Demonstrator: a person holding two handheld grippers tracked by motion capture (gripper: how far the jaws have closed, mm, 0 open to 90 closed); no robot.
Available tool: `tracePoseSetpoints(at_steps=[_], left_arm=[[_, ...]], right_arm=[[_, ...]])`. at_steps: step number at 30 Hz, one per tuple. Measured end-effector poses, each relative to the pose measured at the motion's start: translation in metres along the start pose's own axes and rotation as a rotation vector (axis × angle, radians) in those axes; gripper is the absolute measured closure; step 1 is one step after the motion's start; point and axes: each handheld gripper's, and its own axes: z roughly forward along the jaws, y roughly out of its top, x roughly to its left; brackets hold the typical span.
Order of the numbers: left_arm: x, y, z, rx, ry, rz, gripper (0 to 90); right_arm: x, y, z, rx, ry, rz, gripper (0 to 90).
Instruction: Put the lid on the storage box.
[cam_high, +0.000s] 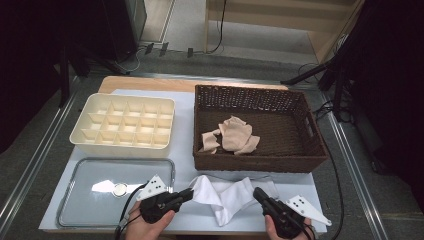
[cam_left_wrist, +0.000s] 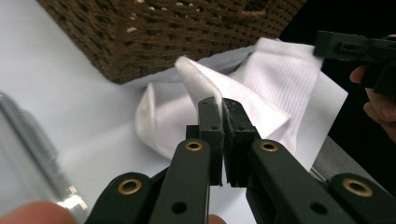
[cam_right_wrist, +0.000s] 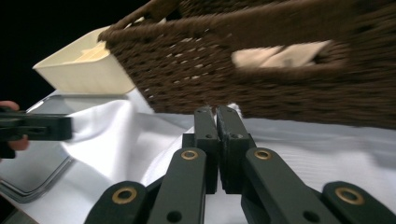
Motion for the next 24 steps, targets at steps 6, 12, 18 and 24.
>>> tracePoseSetpoints(at_steps=[6, 12, 18, 24], left_arm=[[0.006, -0.004, -0.004, 0.038, -0.041, -0.022, 89.0], [0.007, -0.013, 0.007, 0.120, 0.003, 0.020, 88.7], [0.002, -0.017, 0.014, 0.138, 0.005, 0.041, 79.9], [0.001, -0.016, 0.017, 0.107, 0.038, 0.031, 67.0]], right_arm=[[-0.030, 0.006, -0.030, -0.028, -0.076, 0.030, 89.7], [-0.054, -0.006, -0.042, 0.031, -0.129, 0.037, 89.6], [-0.066, -0.019, -0.026, 0.152, -0.146, 0.045, 78.8], [-0.067, -0.024, -0.025, 0.126, -0.223, 0.072, 58.2]])
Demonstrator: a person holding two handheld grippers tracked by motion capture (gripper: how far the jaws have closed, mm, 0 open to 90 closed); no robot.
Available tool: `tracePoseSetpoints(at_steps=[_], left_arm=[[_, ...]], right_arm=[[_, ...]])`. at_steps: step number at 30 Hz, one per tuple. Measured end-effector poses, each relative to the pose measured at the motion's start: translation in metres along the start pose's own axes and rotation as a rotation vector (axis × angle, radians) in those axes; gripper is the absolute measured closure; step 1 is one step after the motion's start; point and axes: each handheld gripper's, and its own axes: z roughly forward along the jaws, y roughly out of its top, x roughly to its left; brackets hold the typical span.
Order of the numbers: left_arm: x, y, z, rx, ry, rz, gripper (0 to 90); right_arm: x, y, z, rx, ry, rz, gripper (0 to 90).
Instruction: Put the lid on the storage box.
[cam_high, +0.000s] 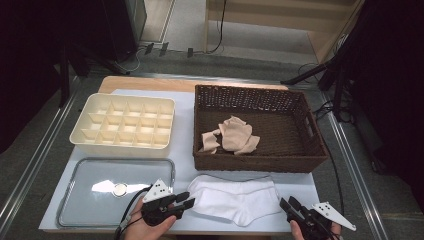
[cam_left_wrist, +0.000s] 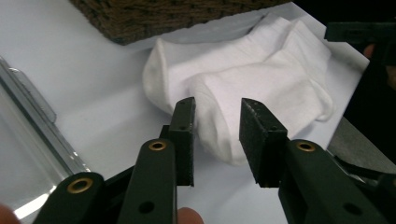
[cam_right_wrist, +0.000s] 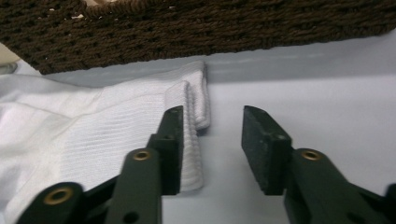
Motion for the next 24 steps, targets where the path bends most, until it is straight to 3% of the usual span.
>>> tracePoseSetpoints(at_steps=[6, 9, 15, 18, 24], left_arm=[[-0.008, 0.000, 0.003, 0.001, 0.018, 0.019, 73.5], [-0.010, -0.001, 0.006, 0.017, 0.061, 0.034, 75.0], [-0.010, -0.003, 0.007, -0.007, 0.113, 0.022, 59.2], [-0.011, -0.004, 0.008, 0.017, 0.104, 0.021, 58.0], [-0.017, -0.007, 0.014, 0.051, 0.060, 0.019, 56.9]], right_arm=[[0.013, -0.006, 0.005, 0.056, 0.020, -0.031, 61.2], [0.016, -0.008, 0.007, 0.077, -0.010, -0.072, 68.0], [0.016, -0.007, 0.005, 0.095, -0.019, -0.080, 78.6], [0.016, -0.005, 0.003, 0.101, -0.022, -0.082, 85.7], [0.009, -0.002, -0.001, 0.084, -0.056, -0.078, 86.7]])
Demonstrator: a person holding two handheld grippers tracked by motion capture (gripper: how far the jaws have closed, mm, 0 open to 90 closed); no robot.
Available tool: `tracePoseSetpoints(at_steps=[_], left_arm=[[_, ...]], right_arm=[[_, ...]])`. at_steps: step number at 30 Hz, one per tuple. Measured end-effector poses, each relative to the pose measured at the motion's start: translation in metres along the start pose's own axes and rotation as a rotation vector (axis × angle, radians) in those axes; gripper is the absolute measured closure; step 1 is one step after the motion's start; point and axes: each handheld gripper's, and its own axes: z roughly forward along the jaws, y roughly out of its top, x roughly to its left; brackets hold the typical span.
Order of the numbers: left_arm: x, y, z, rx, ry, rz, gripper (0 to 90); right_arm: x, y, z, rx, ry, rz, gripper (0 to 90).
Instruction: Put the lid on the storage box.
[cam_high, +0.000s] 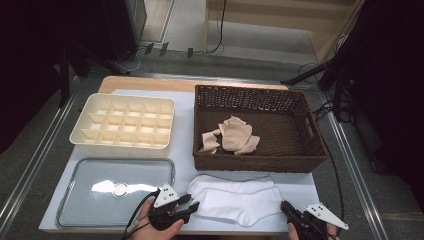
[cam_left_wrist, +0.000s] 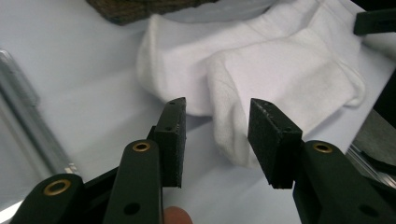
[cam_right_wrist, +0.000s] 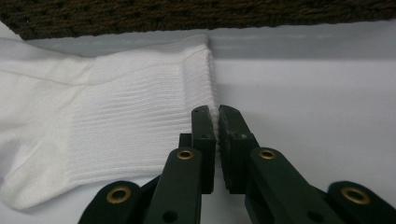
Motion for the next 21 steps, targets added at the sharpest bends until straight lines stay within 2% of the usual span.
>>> tracePoseSetpoints(at_steps=[1, 4, 9, 12, 16, 19, 21], left_arm=[[-0.001, 0.000, 0.002, 0.003, -0.003, -0.002, 54.0], [-0.003, -0.001, 0.006, 0.012, -0.045, -0.014, 48.9], [-0.013, 0.002, 0.004, -0.037, -0.116, 0.019, 49.9], [-0.017, 0.003, 0.004, -0.062, -0.171, 0.019, 49.9], [-0.015, 0.004, 0.006, -0.062, -0.161, 0.011, 54.3], [-0.011, 0.006, 0.004, -0.080, -0.151, -0.034, 57.2], [-0.008, 0.007, 0.003, -0.084, -0.150, -0.056, 57.9]], right_arm=[[-0.001, 0.000, 0.000, -0.002, 0.003, 0.002, 86.7], [-0.001, 0.000, 0.000, -0.005, 0.007, 0.006, 86.5], [-0.003, 0.000, 0.000, -0.018, 0.025, 0.025, 85.6], [-0.003, 0.001, 0.000, -0.033, 0.044, 0.034, 85.1], [-0.001, 0.001, 0.001, -0.038, 0.061, 0.026, 84.7], [0.000, 0.001, 0.002, -0.041, 0.069, 0.026, 84.1], [-0.004, 0.002, -0.001, -0.053, 0.072, 0.048, 82.9]])
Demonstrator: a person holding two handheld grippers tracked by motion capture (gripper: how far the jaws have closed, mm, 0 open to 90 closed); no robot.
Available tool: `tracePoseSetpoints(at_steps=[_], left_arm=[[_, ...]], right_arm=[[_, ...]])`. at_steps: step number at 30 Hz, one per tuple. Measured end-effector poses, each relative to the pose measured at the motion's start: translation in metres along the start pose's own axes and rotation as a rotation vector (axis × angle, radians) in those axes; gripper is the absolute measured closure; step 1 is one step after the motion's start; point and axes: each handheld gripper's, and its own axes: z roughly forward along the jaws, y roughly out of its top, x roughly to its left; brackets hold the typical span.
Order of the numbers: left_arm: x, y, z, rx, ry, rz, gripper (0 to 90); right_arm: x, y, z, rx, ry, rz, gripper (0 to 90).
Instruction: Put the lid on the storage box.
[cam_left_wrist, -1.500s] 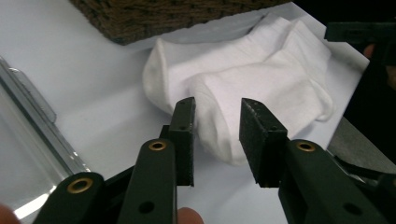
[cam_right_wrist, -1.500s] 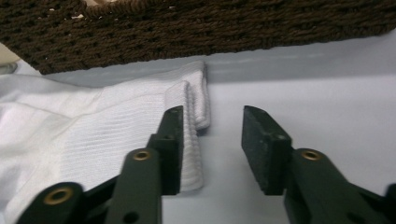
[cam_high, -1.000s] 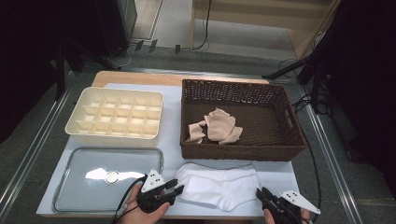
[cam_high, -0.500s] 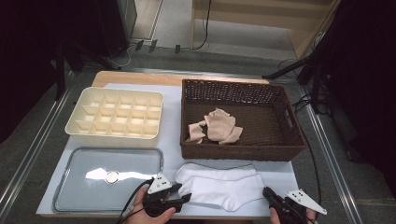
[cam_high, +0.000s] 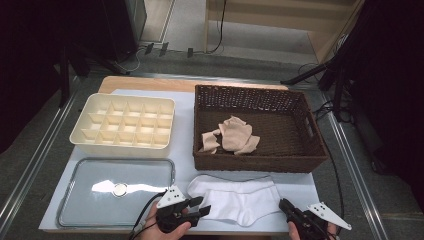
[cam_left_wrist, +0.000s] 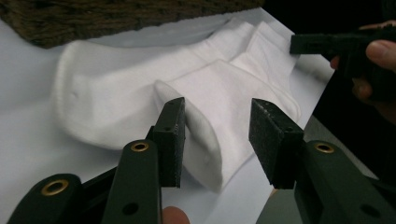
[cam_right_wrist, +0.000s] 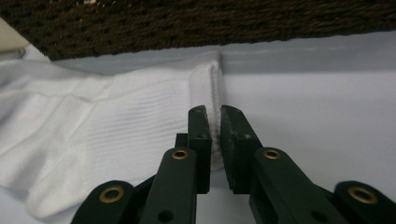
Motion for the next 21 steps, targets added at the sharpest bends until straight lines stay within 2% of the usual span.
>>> tracePoseSetpoints(at_steps=[2, 4, 7, 9, 10, 12, 15, 17, 21], left_arm=[[0.001, 0.000, -0.001, -0.001, -0.016, -0.009, 58.5], [-0.001, -0.001, 0.002, 0.017, -0.052, -0.006, 58.6], [-0.006, -0.002, 0.007, 0.036, -0.093, 0.003, 58.0], [-0.006, -0.002, 0.005, 0.024, -0.020, 0.019, 59.4], [-0.003, -0.001, 0.002, 0.012, -0.002, 0.002, 60.4], [0.003, 0.002, -0.004, -0.007, -0.003, -0.023, 61.0], [0.010, 0.004, -0.015, -0.022, 0.027, -0.027, 64.8], [0.013, 0.004, -0.018, -0.012, 0.078, -0.014, 71.1], [0.015, 0.001, -0.016, 0.062, 0.126, -0.010, 82.4]], right_arm=[[-0.004, 0.001, -0.002, -0.019, -0.011, 0.016, 80.8], [-0.006, 0.001, -0.004, -0.023, -0.015, 0.025, 79.0], [-0.005, 0.000, -0.003, -0.021, -0.012, 0.017, 78.0], [-0.004, 0.000, -0.003, -0.022, -0.009, 0.018, 77.9], [-0.004, 0.000, -0.003, -0.024, -0.009, 0.015, 77.9], [-0.005, 0.000, -0.004, -0.028, -0.012, 0.019, 78.1], [-0.008, 0.000, -0.006, -0.032, -0.017, 0.031, 81.3], [-0.010, 0.001, -0.006, -0.021, -0.016, 0.044, 84.1], [-0.008, 0.000, -0.004, -0.005, -0.010, 0.039, 87.4]])
